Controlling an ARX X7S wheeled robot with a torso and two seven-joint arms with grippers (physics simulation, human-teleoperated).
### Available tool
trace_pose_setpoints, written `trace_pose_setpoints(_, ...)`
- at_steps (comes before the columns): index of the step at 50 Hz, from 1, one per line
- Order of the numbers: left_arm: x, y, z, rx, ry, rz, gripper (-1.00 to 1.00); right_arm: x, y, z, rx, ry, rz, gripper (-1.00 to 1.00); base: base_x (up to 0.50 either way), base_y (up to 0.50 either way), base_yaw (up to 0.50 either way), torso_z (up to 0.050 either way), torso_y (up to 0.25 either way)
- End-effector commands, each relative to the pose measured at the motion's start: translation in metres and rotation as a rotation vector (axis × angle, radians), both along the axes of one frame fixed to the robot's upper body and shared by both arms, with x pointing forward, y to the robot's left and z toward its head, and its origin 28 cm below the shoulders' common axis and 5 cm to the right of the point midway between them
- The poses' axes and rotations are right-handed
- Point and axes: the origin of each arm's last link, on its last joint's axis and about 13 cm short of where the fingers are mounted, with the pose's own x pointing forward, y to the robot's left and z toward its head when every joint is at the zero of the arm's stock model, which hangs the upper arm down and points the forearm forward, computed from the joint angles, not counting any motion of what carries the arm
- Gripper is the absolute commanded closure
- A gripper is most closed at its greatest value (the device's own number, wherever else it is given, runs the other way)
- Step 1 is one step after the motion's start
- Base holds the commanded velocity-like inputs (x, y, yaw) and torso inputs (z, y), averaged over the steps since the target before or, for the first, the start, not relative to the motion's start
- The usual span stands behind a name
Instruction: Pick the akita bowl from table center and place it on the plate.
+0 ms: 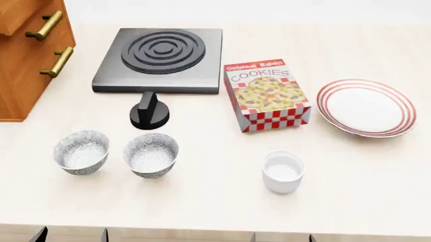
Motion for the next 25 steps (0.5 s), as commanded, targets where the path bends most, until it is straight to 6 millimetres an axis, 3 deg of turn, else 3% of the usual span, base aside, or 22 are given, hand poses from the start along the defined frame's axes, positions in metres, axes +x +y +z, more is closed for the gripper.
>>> trace_pose_setpoints(1,0.0,0.001,0.001,-0.004,-0.001,0.001,-1.0,0.0,0.001,-0.002,-0.013,0.028,0.009,-1.0,0.0,0.0,0.0,0.0,0.0)
trace_pose_setpoints(13,0.0,0.001,0.005,-0.023,0.002,-0.001,-1.0,-0.001,0.0,0.004,-0.01,0.015,0.017,-1.0,0.0,0.0,0.0,0.0,0.0)
trace_pose_setpoints(17,0.0,0.003,0.015,-0.048,-0.008,-0.001,-1.0,-0.004,-0.001,0.013,-0.014,-0.007,0.011,-1.0,0.0,0.0,0.0,0.0,0.0)
trace_pose_setpoints(25,0.012,0.006,0.056,-0.054,-0.026,0.01,-1.0,-0.016,-0.02,0.051,-0.024,-0.099,-0.094,-1.0,0.0,0.0,0.0,0.0,0.0)
